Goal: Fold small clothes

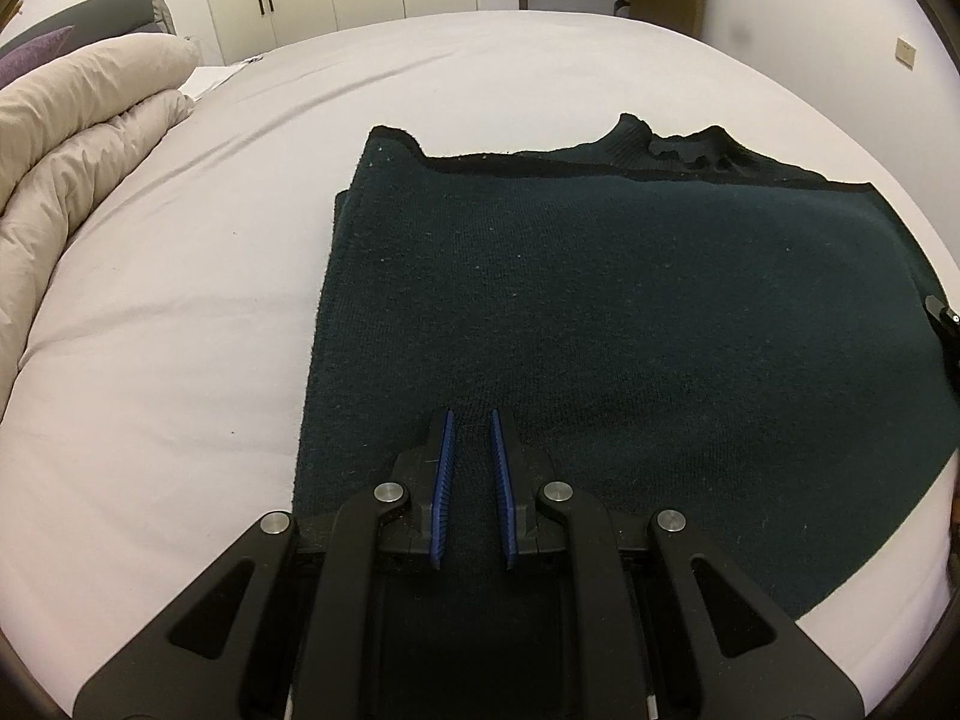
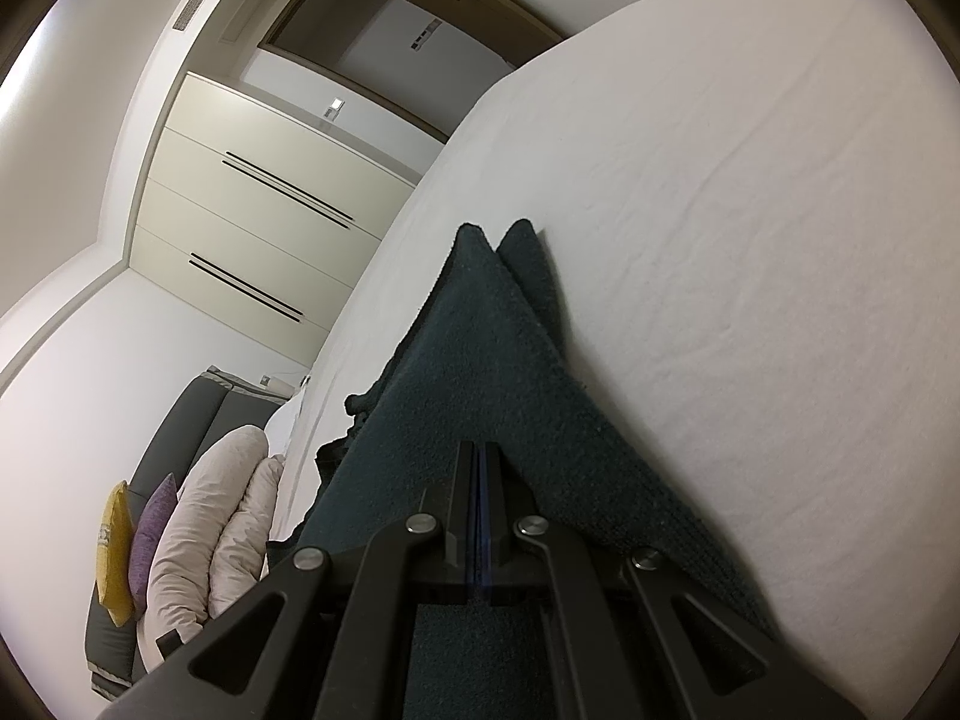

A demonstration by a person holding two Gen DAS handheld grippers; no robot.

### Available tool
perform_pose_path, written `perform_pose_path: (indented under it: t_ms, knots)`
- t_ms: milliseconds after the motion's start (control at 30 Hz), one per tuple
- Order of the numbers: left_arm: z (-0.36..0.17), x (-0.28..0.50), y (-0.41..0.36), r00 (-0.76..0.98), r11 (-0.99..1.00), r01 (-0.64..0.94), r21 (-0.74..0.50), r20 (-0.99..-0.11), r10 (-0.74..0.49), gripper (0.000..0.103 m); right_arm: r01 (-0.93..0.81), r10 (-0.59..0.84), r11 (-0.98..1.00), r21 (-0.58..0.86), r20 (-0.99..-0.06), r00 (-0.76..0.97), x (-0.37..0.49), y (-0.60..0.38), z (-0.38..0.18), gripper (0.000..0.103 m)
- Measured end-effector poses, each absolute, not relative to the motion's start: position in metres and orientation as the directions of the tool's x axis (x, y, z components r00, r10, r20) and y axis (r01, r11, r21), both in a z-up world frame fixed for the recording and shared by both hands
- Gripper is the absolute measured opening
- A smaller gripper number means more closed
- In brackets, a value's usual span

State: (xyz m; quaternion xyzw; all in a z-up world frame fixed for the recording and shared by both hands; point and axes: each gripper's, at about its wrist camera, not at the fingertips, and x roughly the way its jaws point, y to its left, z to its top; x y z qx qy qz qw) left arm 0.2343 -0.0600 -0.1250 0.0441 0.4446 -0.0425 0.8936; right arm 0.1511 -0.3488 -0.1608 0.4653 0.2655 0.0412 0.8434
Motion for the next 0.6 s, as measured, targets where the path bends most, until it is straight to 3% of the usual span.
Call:
perform_pose_path:
  t_ms: [200,267,333,367,433,600]
  knots:
    - [-0.115,0.22,-0.042,0.606,0.996,0.074,0.042,-0.795,-0.012,0.014,0.213,0.323,0.582,0.785,-0.464,0.825,0.158,-0.349,-0.149,0.003]
    - [-0.109,0.209,-0.021,0.613,0.999,-0.001,0.045,-0.789,0.036,0.014,0.2,0.328,0.611,0.766,-0.475,0.817,0.156,-0.343,-0.136,0.037]
    - [-0.105,0.197,0.008,0.612,0.996,-0.086,0.0,-0.789,0.053,0.016,0.181,0.315,0.654,0.734,-0.483,0.817,0.149,-0.33,-0.118,0.061]
    - [-0.106,0.189,0.028,0.597,0.988,-0.154,-0.025,-0.799,0.073,0.016,0.16,0.317,0.674,0.721,-0.478,0.819,0.147,-0.323,-0.109,0.068]
    - [-0.108,0.179,0.05,0.577,0.975,-0.207,-0.084,-0.815,0.052,0.016,0.106,0.352,0.686,0.72,-0.455,0.818,0.142,-0.307,-0.094,0.068]
    - [-0.102,0.146,0.078,0.615,0.891,-0.198,-0.408,-0.76,-0.211,0.019,0.025,0.45,0.674,0.739,-0.437,0.779,0.142,-0.274,-0.084,0.069]
